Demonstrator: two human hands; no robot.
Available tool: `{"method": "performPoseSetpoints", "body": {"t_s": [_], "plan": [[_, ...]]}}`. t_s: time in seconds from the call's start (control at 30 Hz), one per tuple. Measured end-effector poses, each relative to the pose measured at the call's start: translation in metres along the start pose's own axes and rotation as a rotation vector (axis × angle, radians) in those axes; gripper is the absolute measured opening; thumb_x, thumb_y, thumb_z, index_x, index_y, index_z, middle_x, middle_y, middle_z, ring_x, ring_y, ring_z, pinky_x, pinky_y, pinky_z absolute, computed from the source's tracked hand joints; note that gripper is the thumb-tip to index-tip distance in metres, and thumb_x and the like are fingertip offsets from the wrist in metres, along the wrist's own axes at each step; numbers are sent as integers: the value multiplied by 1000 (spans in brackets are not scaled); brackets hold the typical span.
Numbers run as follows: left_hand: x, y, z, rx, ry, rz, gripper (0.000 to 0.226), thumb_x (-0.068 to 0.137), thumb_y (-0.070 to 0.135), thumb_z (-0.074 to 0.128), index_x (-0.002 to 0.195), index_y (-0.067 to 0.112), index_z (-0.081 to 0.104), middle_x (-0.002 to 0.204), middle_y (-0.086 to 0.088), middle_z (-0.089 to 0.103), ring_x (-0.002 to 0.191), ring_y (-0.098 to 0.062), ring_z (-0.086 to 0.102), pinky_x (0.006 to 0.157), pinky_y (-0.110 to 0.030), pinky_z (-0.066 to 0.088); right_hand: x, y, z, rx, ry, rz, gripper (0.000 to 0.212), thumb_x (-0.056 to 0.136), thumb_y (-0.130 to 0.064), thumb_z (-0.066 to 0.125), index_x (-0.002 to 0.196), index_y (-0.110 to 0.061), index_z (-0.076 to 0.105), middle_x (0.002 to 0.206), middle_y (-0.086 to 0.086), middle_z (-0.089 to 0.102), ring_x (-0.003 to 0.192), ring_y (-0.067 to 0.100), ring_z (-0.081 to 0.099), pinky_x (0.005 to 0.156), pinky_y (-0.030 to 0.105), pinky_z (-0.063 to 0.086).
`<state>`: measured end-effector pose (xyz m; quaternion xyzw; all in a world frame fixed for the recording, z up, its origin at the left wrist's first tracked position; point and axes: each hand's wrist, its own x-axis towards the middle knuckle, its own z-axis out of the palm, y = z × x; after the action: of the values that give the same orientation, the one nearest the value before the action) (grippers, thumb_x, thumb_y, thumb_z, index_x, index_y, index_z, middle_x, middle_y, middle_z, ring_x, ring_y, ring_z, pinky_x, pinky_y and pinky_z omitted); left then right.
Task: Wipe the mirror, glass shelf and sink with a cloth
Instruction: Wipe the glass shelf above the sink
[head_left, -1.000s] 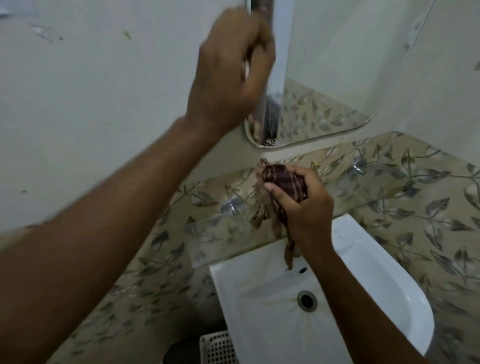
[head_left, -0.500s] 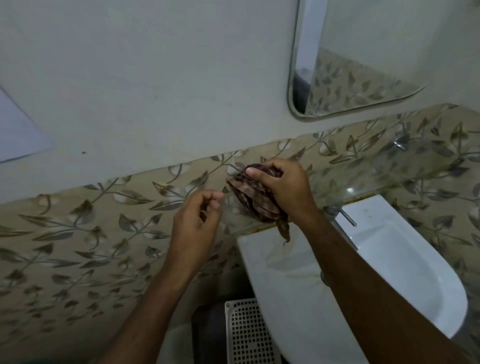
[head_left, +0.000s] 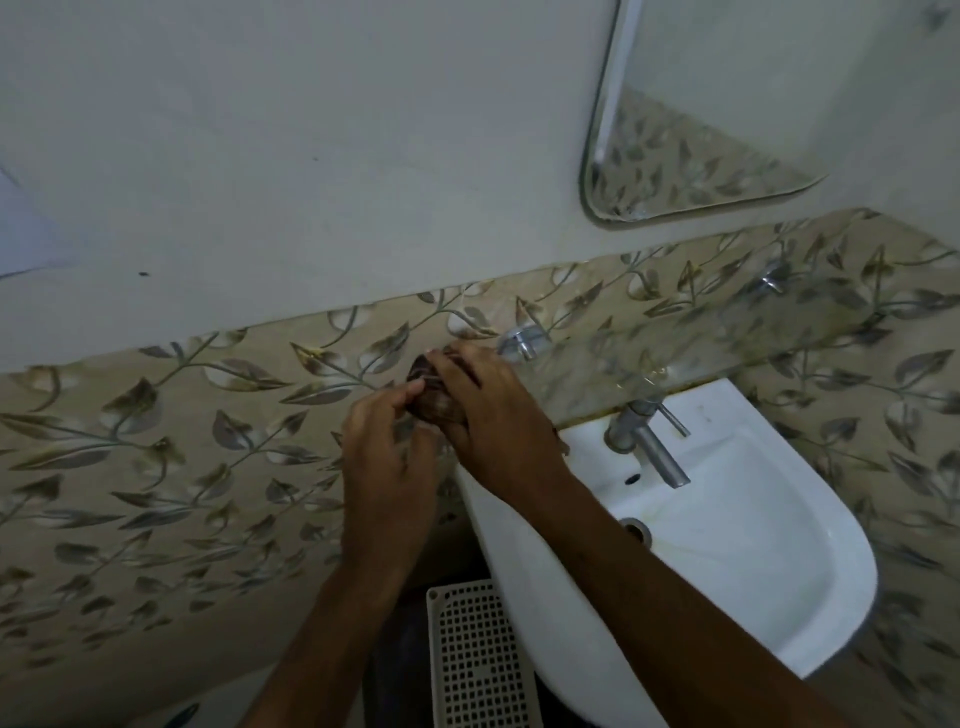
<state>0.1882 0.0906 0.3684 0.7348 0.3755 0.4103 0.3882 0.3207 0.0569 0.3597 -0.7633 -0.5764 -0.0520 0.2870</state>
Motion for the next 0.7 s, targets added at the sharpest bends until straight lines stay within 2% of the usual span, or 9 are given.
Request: {"method": "performPoseSetpoints", "body": {"t_s": [0.1, 0.2, 0.27, 0.3, 0.37, 0.47, 0.57, 0.63, 0.7], "plan": [[-3, 1, 2, 41, -82, 56, 40, 90, 22, 45, 129, 26, 56, 127, 8, 51, 123, -13, 48, 106, -31, 43, -8, 33, -19, 8, 49, 91, 52, 97, -25, 55, 147, -17, 44, 149, 10, 46, 133, 28, 48, 106, 41, 47], [0, 0, 8, 94, -172, 161, 44, 89, 18, 47, 132, 23, 54, 129, 7, 51, 125, -6, 42, 105, -11, 30, -12, 73, -35, 87, 142, 272, 48, 101, -31, 54, 146, -19, 44, 143, 6, 52, 126, 24, 53, 102, 41, 50], [6, 0, 13, 166, -204, 231, 44, 91, 20, 47, 134, 16, 54, 131, 0, 52, 122, 0, 36, 105, -2, 20, -11, 75, -31, 91, 185, 287, 45, 100, -29, 55, 143, -16, 48, 148, 5, 48, 132, 24, 50, 105, 43, 49], [10, 0, 16, 200, -214, 242, 45, 93, 24, 45, 136, 14, 54, 133, -3, 52, 123, -3, 35, 106, -2, 16, -13, 66, -25, 78, 180, 277, 46, 100, -26, 55, 144, -14, 47, 152, 6, 43, 138, 24, 44, 110, 43, 45], [19, 3, 21, 242, -231, 230, 52, 92, 35, 38, 137, 13, 52, 136, -5, 50, 128, -13, 37, 110, -10, 18, -19, 44, -11, 74, 162, 229, 49, 100, -21, 53, 147, -11, 43, 156, 10, 39, 146, 26, 34, 117, 42, 36], [26, 5, 28, 289, -280, 235, 57, 89, 41, 32, 136, 15, 50, 136, -3, 48, 129, -18, 38, 109, -26, 28, -24, 41, -4, 54, 152, 147, 48, 99, -19, 51, 144, -5, 46, 152, 15, 44, 145, 28, 37, 119, 38, 33], [29, 3, 33, 350, -325, 274, 57, 88, 40, 33, 137, 15, 50, 137, -4, 46, 127, -15, 34, 106, -19, 21, -17, 72, -28, 52, 193, 269, 40, 95, -8, 55, 135, -11, 53, 142, 8, 53, 131, 23, 50, 110, 37, 45], [32, 3, 34, 360, -329, 288, 50, 89, 33, 40, 134, 16, 53, 134, -4, 48, 125, -15, 35, 103, -16, 20, -13, 99, -45, 23, 245, 379, 43, 92, -4, 55, 134, -12, 54, 139, 7, 56, 129, 24, 52, 108, 38, 46], [35, 2, 37, 362, -320, 301, 46, 88, 27, 46, 132, 16, 54, 132, -4, 50, 124, -17, 38, 102, -16, 22, -12, 108, -51, -7, 245, 420, 42, 92, -9, 55, 134, -11, 54, 139, 9, 56, 128, 27, 53, 107, 42, 46]]}}
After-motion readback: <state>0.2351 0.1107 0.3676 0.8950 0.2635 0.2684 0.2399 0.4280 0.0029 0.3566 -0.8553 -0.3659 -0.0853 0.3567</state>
